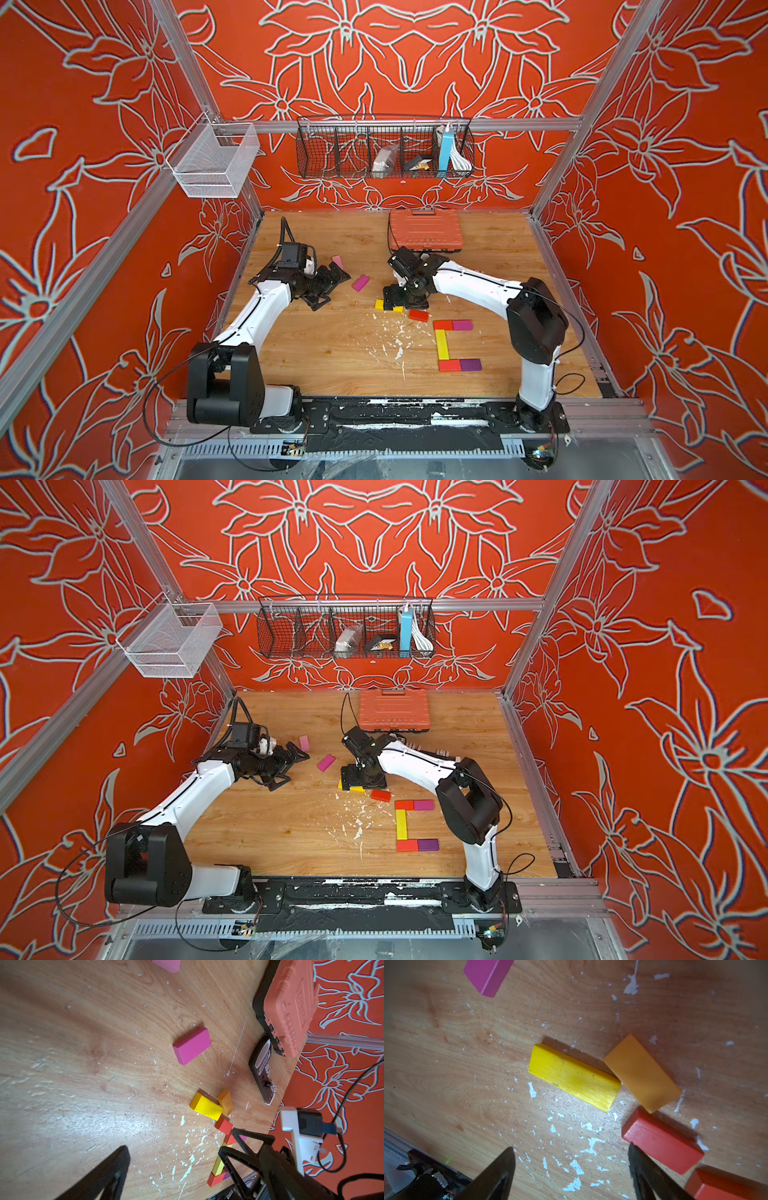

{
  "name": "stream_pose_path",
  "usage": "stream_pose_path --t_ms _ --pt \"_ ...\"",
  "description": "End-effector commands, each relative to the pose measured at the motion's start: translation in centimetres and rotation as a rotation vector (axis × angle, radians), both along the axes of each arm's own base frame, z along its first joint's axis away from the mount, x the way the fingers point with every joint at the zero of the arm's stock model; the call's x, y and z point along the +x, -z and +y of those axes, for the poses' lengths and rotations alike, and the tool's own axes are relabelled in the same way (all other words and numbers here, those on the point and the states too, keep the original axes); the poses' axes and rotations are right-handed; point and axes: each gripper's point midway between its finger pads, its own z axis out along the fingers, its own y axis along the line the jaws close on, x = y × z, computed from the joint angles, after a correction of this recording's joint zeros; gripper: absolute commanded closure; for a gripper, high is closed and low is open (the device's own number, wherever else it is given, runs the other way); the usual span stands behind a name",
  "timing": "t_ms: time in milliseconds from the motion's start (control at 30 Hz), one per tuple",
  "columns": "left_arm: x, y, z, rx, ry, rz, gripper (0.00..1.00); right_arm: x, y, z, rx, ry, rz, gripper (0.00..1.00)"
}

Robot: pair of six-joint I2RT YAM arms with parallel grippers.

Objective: Assemble the letter c with building blocks
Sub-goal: Move the building block to the center of the board.

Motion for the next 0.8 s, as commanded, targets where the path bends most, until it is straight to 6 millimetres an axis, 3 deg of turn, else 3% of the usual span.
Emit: stream_pose_path --t_ms 0,767 --pt "-0.5 -0.5 0.0 -0.012 0.011 -0.011 0.02 0.4 -0.3 1.0 0.013 0.001 -0.002 0.13" --pt "-0.7 -0.8 0.1 -0.034 0.002 -0.020 0.02 0.7 3.3 1.8 -0.029 0.011 0.052 0.13"
